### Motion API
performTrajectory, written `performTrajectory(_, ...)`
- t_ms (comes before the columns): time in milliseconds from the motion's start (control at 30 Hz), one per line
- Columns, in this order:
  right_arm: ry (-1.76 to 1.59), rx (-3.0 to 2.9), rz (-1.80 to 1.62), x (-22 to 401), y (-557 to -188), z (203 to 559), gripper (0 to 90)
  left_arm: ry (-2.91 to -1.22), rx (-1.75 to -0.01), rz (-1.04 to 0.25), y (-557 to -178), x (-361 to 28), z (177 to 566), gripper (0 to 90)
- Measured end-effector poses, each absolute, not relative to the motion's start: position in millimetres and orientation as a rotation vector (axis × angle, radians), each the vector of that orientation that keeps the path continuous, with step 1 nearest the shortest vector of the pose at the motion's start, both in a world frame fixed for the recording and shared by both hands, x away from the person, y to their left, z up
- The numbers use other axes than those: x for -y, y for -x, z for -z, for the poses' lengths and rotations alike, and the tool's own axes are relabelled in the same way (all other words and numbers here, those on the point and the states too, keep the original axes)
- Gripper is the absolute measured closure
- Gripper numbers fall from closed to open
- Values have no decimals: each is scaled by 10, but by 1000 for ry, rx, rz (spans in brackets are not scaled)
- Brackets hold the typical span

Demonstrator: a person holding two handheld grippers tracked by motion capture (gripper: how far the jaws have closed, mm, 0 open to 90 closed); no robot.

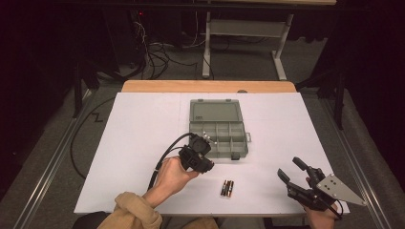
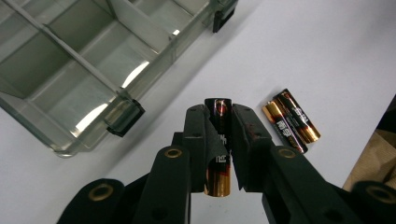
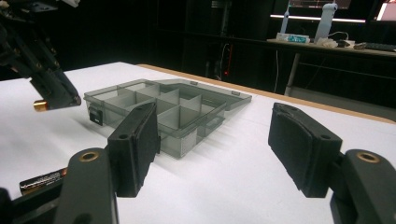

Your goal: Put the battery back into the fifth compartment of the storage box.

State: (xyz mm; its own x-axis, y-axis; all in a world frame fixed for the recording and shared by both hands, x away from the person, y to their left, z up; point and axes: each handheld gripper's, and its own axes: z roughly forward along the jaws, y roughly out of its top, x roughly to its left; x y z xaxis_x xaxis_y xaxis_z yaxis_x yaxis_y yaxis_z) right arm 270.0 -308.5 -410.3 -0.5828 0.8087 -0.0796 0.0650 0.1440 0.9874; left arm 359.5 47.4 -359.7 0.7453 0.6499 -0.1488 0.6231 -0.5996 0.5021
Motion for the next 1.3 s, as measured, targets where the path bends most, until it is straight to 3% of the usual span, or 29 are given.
performTrajectory(1300,-866,-1773,-1517,3113,-2701,4101,338,-2338,-1126,-106,-4081,-727,3433,765)
